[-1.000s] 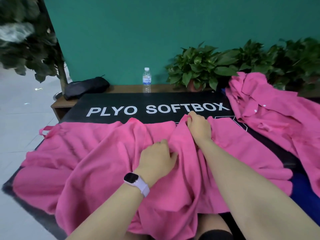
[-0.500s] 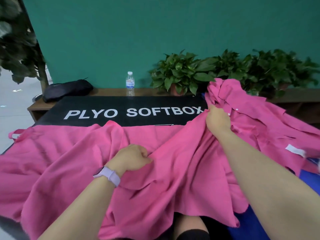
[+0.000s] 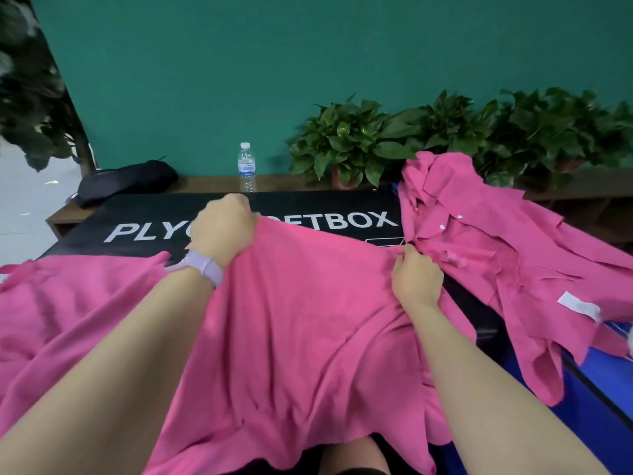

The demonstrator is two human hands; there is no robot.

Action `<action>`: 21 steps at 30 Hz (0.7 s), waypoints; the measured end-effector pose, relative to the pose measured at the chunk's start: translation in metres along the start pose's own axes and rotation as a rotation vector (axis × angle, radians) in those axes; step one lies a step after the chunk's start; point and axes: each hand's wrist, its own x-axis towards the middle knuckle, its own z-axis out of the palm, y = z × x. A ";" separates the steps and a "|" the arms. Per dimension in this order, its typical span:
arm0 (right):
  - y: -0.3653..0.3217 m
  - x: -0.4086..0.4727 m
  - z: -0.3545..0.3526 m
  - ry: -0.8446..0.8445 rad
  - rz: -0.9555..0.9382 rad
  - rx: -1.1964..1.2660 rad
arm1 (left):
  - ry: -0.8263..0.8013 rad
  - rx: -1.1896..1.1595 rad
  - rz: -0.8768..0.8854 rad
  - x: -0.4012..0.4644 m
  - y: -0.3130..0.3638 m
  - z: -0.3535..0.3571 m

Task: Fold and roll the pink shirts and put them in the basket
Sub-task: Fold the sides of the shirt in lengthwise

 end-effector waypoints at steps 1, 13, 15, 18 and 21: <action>0.002 0.000 0.000 -0.002 0.020 -0.003 | 0.031 0.025 -0.006 0.007 0.002 0.005; 0.010 0.046 -0.027 -0.155 -0.108 -0.107 | 0.047 0.171 -0.002 0.005 -0.059 0.117; 0.003 0.069 -0.031 -0.144 -0.135 -0.111 | 0.051 0.188 -0.005 0.005 -0.059 0.117; 0.005 0.060 -0.012 -0.195 -0.104 -0.191 | 0.037 0.227 -0.010 0.007 -0.058 0.118; 0.023 0.037 0.011 -0.113 0.025 -0.140 | -0.027 0.254 -0.017 0.011 -0.058 0.116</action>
